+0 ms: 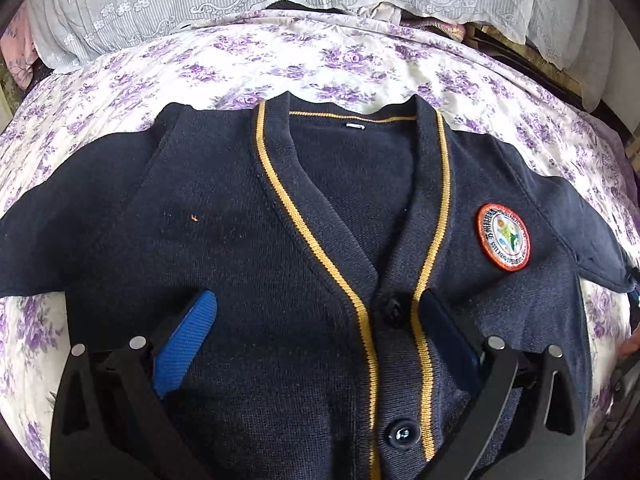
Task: Fold small clothes
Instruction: 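Grasp the cuff of the sleeve nearest the right tool, then lift the sleeve with the right tool and fold it across the cardigan body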
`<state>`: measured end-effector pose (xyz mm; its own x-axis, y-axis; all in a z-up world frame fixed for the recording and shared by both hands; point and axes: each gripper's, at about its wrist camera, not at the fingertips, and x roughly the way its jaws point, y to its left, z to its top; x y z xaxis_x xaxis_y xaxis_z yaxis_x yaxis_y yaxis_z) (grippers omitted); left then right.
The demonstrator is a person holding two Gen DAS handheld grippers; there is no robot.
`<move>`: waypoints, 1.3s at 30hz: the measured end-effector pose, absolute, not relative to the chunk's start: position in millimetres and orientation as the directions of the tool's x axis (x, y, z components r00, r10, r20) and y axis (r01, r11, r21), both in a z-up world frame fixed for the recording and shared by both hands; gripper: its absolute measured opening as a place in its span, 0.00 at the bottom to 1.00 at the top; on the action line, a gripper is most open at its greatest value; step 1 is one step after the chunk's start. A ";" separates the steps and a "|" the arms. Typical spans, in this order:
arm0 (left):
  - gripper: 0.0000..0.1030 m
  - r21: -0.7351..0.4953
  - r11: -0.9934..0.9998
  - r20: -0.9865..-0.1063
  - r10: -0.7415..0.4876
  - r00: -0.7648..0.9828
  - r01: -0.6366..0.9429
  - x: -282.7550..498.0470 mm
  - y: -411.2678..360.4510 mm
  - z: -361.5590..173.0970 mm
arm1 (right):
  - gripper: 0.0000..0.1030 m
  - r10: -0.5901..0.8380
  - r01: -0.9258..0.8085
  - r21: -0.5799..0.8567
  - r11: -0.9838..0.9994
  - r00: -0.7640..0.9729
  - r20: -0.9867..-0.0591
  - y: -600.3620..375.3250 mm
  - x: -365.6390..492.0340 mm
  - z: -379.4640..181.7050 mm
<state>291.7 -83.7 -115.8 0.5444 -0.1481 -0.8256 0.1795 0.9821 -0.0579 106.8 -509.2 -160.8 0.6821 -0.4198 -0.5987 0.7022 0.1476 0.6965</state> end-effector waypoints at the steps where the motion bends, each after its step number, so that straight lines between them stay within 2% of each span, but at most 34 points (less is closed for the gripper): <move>1: 0.96 -0.049 0.982 -0.825 -0.141 0.546 0.180 291.3 -84.9 -115.9 | 0.16 -0.406 0.683 0.715 0.148 0.702 -0.585 -512.5 106.4 -158.9; 4: 0.96 -0.039 0.983 -0.824 -0.134 0.551 0.180 289.8 -86.0 -115.4 | 0.11 -0.385 0.653 0.738 0.168 0.733 -0.561 -513.1 108.5 -158.4; 8: 0.96 -0.042 0.983 -0.823 -0.134 0.553 0.176 285.6 -79.4 -107.8 | 0.11 -0.370 0.608 0.770 0.195 0.773 -0.516 -511.3 107.4 -149.0; 15: 0.96 0.104 0.992 -0.754 0.033 0.655 0.070 278.8 -39.8 -74.7 | 0.10 -0.299 0.510 0.791 0.338 0.855 -0.424 -497.5 124.8 -111.9; 19: 0.96 0.047 0.997 -0.808 0.003 0.589 0.059 298.9 -13.1 -87.6 | 0.10 -0.226 0.446 0.794 0.414 0.895 -0.385 -483.9 138.1 -93.3; 21: 0.96 0.062 0.997 -0.824 0.026 0.566 0.043 307.9 -4.9 -97.0 | 0.10 -0.196 0.420 0.781 0.462 0.907 -0.373 -472.3 145.6 -83.4; 30: 0.96 0.200 0.980 -0.772 0.150 0.618 0.011 306.9 -15.4 -107.4 | 0.10 -0.081 0.314 0.714 0.626 0.936 -0.341 -417.0 169.0 -48.6; 39: 0.96 0.025 0.999 -0.819 0.008 0.574 0.022 312.1 9.9 -92.2 | 0.10 -0.006 0.239 0.670 0.703 0.944 -0.330 -360.5 191.4 -20.2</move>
